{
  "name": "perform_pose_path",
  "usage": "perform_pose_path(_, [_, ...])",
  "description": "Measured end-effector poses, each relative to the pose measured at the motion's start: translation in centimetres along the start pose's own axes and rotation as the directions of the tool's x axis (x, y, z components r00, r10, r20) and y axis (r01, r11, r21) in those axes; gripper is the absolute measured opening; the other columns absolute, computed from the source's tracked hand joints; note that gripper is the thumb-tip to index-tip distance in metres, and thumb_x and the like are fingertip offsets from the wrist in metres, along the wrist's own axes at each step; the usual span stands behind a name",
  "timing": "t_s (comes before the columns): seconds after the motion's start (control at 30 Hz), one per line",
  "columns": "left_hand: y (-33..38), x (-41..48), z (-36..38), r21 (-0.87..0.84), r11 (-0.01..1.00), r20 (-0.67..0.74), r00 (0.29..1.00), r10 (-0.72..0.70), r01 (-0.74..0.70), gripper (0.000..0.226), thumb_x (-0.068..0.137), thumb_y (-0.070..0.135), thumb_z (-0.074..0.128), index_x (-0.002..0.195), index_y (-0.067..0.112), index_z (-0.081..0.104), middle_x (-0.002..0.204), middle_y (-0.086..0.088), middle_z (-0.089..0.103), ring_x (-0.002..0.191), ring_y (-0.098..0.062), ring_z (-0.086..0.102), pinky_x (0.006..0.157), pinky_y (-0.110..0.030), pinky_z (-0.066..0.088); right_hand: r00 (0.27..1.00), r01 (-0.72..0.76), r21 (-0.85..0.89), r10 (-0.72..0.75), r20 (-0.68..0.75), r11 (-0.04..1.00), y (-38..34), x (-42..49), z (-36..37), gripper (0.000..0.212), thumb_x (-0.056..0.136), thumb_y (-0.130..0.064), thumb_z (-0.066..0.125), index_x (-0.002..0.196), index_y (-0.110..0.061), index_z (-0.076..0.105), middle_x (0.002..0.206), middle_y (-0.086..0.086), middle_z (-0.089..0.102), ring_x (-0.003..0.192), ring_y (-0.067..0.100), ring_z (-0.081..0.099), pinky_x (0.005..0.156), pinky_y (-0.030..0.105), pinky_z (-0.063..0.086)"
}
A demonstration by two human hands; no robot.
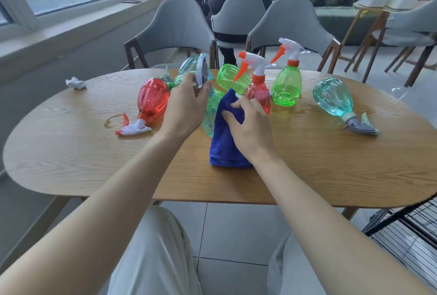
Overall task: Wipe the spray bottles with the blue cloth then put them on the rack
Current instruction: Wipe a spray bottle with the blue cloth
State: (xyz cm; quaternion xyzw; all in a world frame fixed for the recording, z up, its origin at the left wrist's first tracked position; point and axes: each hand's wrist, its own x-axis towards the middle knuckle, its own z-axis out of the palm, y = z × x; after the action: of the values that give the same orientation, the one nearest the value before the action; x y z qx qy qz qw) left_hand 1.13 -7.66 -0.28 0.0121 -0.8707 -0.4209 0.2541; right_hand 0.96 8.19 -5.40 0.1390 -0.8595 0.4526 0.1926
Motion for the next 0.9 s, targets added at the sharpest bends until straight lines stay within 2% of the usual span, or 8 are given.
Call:
perform_pose_path(0.1, [-0.1,0.0,0.0,-0.003,1.0,0.0,1.0,0.009,-0.009,0.021,0.109,0.041,0.058,0.109,0.021,0.056,0.099,0.007,0.07,0.088,-0.005,0.068,0.077,-0.029,0.059,0.991,0.125,0.018,-0.124,-0.042,0.992,-1.7,0.1,0.9,0.026,0.101,-0.03,0.069,0.124,-0.019,0.067,0.112,-0.006,0.053,0.103,0.009,0.054,0.085,0.01,0.039])
perform_pose_path(0.17, [-0.3,0.0,-0.2,-0.002,1.0,-0.002,1.0,0.004,-0.004,0.021,0.108,0.042,0.059,0.108,0.021,0.056,0.099,0.006,0.07,0.086,-0.003,0.067,0.073,-0.025,0.056,0.99,0.138,0.014,-0.138,-0.015,0.99,-1.7,0.1,1.4,0.031,0.102,-0.032,0.068,0.131,-0.02,0.064,0.116,-0.004,0.055,0.109,0.013,0.054,0.093,0.019,0.041])
perform_pose_path(0.27, [-0.7,0.3,-0.9,-0.008,1.0,0.003,1.0,-0.028,0.028,0.024,0.107,0.041,0.061,0.115,0.019,0.058,0.1,0.009,0.068,0.087,0.001,0.064,0.075,-0.022,0.053,0.999,0.002,0.031,-0.003,0.034,1.0,0.0,0.0,1.6,0.029,0.107,-0.035,0.059,0.132,-0.022,0.061,0.124,-0.003,0.06,0.115,0.014,0.056,0.093,0.025,0.04])
perform_pose_path(0.4, [-1.1,0.4,-1.2,-0.032,0.997,0.006,0.998,-0.065,0.065,0.027,0.107,0.041,0.063,0.119,0.017,0.058,0.098,0.015,0.065,0.089,0.002,0.064,0.073,-0.015,0.05,0.975,-0.219,0.03,0.218,0.052,0.975,1.7,0.3,1.6,0.021,0.11,-0.033,0.049,0.118,-0.022,0.066,0.111,0.001,0.067,0.108,0.022,0.062,0.08,0.031,0.039])
perform_pose_path(0.53, [-1.0,0.2,-0.8,-0.053,0.995,-0.001,0.996,-0.087,0.087,0.029,0.106,0.043,0.062,0.118,0.017,0.057,0.097,0.011,0.067,0.086,-0.004,0.065,0.072,-0.021,0.054,0.999,-0.003,0.067,0.006,-0.046,0.998,-0.9,0.7,2.0,0.032,0.108,-0.03,0.057,0.137,-0.02,0.067,0.126,-0.002,0.062,0.122,0.018,0.057,0.105,0.03,0.044])
perform_pose_path(0.67, [-1.1,0.1,-1.2,-0.091,0.99,-0.013,0.994,-0.113,0.111,0.029,0.107,0.043,0.061,0.116,0.017,0.056,0.097,0.005,0.068,0.089,-0.012,0.068,0.081,-0.038,0.061,0.991,0.126,0.009,-0.126,0.036,0.992,-1.8,1.0,2.7,0.041,0.108,-0.032,0.059,0.147,-0.02,0.061,0.131,-0.004,0.059,0.125,0.018,0.053,0.108,0.026,0.039])
perform_pose_path(0.77, [-1.3,-0.1,-1.8,-0.08,0.99,-0.01,0.993,-0.115,0.114,0.022,0.107,0.042,0.06,0.115,0.022,0.054,0.095,0.008,0.065,0.085,-0.009,0.064,0.082,-0.036,0.058,0.997,0.007,-0.015,-0.006,0.074,1.0,-0.8,1.1,2.2,0.041,0.112,-0.035,0.049,0.149,-0.021,0.058,0.14,-0.001,0.06,0.137,0.018,0.05,0.11,0.029,0.039])
perform_pose_path(0.9, [-1.6,-0.7,-2.1,-0.141,0.982,0.005,0.992,-0.13,0.129,0.02,0.109,0.038,0.057,0.116,0.019,0.057,0.104,-0.001,0.068,0.101,-0.025,0.068,0.09,-0.042,0.058,0.981,-0.168,-0.018,0.169,0.098,0.986,-0.1,1.5,1.5,0.035,0.113,-0.035,0.044,0.135,-0.022,0.068,0.124,0.003,0.059,0.123,0.023,0.056,0.094,0.028,0.039])
